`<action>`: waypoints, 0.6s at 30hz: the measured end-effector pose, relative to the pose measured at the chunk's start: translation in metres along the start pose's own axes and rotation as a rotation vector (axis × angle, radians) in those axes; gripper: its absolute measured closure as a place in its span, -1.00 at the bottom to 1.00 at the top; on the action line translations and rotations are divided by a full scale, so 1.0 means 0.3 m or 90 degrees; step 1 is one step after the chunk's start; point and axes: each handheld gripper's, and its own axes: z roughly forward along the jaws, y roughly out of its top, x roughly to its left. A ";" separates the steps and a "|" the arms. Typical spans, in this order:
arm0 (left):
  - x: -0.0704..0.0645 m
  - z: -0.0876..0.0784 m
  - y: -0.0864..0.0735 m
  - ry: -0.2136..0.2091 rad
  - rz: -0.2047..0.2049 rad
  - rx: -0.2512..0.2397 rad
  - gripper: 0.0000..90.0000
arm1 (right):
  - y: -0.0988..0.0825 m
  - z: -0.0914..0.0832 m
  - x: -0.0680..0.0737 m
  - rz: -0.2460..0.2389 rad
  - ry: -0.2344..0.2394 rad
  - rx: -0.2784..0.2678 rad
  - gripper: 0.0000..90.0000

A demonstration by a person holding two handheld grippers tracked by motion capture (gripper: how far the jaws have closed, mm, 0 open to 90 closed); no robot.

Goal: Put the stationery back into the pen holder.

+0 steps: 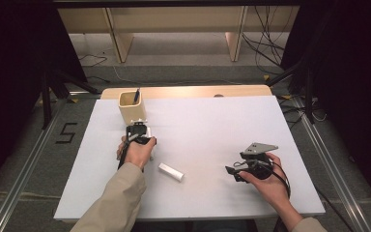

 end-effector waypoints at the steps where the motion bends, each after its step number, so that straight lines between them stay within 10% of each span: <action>1: -0.004 0.003 0.002 0.010 0.005 0.000 0.40 | 0.000 0.000 0.000 0.000 0.000 0.000 -0.55; 18: -0.040 0.017 0.040 0.072 -0.008 0.017 0.48 | 0.000 0.000 0.001 -0.002 0.001 0.000 -0.55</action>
